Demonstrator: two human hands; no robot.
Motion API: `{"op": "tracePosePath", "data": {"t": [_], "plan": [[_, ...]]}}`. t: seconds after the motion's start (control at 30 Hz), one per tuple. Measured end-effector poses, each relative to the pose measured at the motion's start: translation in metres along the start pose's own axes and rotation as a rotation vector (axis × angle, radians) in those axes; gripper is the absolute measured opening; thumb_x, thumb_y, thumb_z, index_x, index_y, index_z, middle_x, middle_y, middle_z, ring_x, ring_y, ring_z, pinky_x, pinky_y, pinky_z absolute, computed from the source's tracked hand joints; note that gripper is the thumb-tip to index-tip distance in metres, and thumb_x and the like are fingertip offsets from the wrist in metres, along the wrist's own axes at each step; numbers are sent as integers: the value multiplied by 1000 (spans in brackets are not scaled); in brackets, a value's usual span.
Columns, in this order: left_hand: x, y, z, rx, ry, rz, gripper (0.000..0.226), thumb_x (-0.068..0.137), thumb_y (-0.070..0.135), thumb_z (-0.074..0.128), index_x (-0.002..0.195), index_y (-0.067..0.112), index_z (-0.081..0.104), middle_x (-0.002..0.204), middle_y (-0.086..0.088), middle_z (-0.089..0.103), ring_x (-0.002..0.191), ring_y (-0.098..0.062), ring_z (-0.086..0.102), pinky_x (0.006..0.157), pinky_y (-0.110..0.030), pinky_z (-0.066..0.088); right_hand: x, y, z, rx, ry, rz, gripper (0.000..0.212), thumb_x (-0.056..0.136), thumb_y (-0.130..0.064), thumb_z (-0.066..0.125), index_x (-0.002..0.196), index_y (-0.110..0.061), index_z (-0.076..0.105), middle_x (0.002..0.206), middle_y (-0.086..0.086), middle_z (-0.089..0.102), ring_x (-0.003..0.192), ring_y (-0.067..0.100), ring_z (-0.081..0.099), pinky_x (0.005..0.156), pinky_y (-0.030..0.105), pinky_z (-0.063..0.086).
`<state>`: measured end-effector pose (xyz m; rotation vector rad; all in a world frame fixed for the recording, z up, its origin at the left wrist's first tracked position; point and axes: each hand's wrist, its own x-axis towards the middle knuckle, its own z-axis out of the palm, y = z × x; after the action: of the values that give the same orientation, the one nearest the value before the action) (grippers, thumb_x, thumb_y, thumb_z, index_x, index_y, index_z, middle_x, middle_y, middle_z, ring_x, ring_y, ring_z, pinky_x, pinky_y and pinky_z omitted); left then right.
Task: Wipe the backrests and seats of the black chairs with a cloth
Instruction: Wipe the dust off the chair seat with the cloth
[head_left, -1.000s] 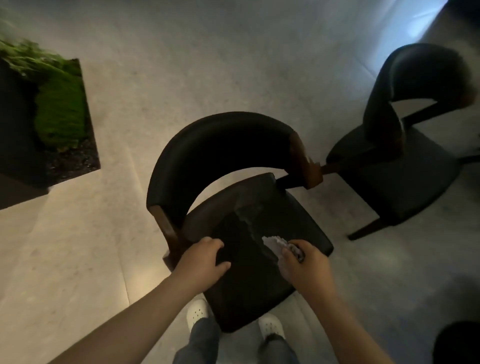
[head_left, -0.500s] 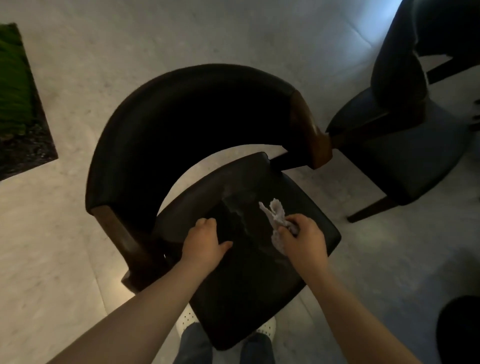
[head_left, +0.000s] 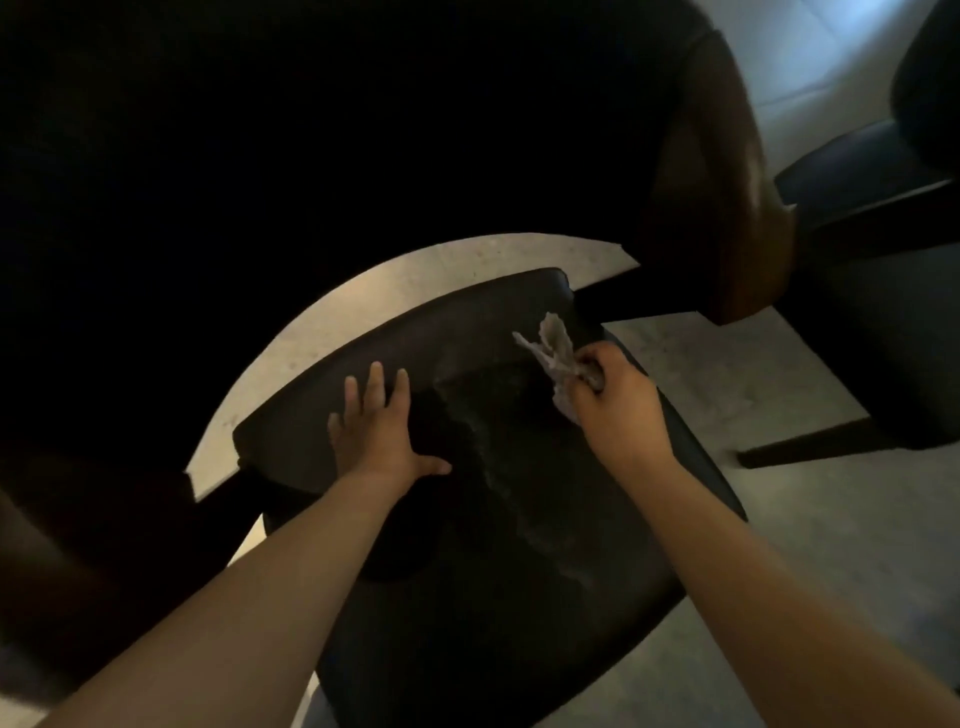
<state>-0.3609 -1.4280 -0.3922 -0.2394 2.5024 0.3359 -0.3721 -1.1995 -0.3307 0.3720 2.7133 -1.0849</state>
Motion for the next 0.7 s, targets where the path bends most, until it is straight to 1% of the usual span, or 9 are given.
{"op": "tracePosePath", "data": {"t": [0.13, 0.23, 0.27, 0.33, 0.37, 0.43, 0.5, 0.6, 0.7], "plan": [[20, -4, 15, 60, -4, 20, 129, 64, 63, 79, 155, 28, -5, 162, -1, -18, 149, -31, -14, 119, -55, 8, 50, 8, 17, -46, 24, -81, 23, 95, -20, 58, 118, -21, 53, 102, -6, 59, 86, 9, 58, 68, 23, 46], [21, -7, 26, 72, 35, 41, 127, 66, 65, 76, 155, 28, -7, 162, -1, -20, 148, -30, -16, 119, -55, 6, 87, 12, 30, -87, 43, -103, 24, 95, -18, 57, 119, -18, 53, 102, -4, 57, 78, 5, 55, 62, 19, 46], [21, -8, 28, 74, 42, 48, 126, 67, 65, 75, 155, 28, -8, 161, -1, -21, 148, -30, -17, 119, -55, 5, 100, 13, 34, -79, 60, -121, 23, 95, -16, 57, 118, -18, 53, 104, -3, 58, 79, 5, 57, 63, 22, 50], [21, -9, 31, 71, 47, 55, 125, 68, 65, 74, 155, 29, -9, 161, -1, -23, 148, -30, -19, 119, -55, 4, 123, 16, 42, -62, 111, -143, 22, 96, -14, 56, 118, -17, 55, 110, 4, 61, 91, 15, 62, 74, 37, 58], [22, -10, 32, 67, 51, 54, 125, 68, 64, 74, 155, 29, -10, 160, -1, -24, 147, -30, -20, 119, -55, 3, 134, 19, 46, -101, 128, -140, 26, 96, -12, 54, 122, -17, 55, 114, 8, 60, 99, 20, 61, 81, 41, 56], [23, -10, 33, 70, 46, 58, 125, 69, 65, 73, 154, 29, -11, 160, -1, -25, 147, -29, -22, 119, -54, 2, 152, 24, 58, -277, 93, -125, 37, 98, -12, 50, 134, -15, 51, 130, 11, 54, 119, 27, 51, 97, 43, 48], [23, -11, 34, 75, 44, 64, 125, 70, 65, 72, 154, 29, -12, 159, -1, -26, 146, -29, -23, 119, -54, 1, 160, 29, 69, -334, 10, -123, 41, 100, -15, 46, 141, -17, 47, 148, 9, 42, 135, 27, 37, 109, 42, 37], [24, -12, 35, 68, 46, 70, 124, 69, 66, 72, 154, 30, -12, 159, 0, -28, 146, -29, -25, 118, -54, -1, 151, 35, 76, -246, 15, -124, 39, 101, -13, 45, 138, -18, 52, 154, 5, 36, 142, 23, 31, 116, 38, 26], [25, -12, 34, 78, 36, 70, 125, 69, 67, 71, 154, 30, -13, 158, -1, -29, 146, -29, -24, 118, -54, 0, 115, 32, 71, -232, -66, -223, 39, 99, -8, 47, 134, -22, 55, 150, 0, 42, 140, 20, 36, 117, 38, 28]]}}
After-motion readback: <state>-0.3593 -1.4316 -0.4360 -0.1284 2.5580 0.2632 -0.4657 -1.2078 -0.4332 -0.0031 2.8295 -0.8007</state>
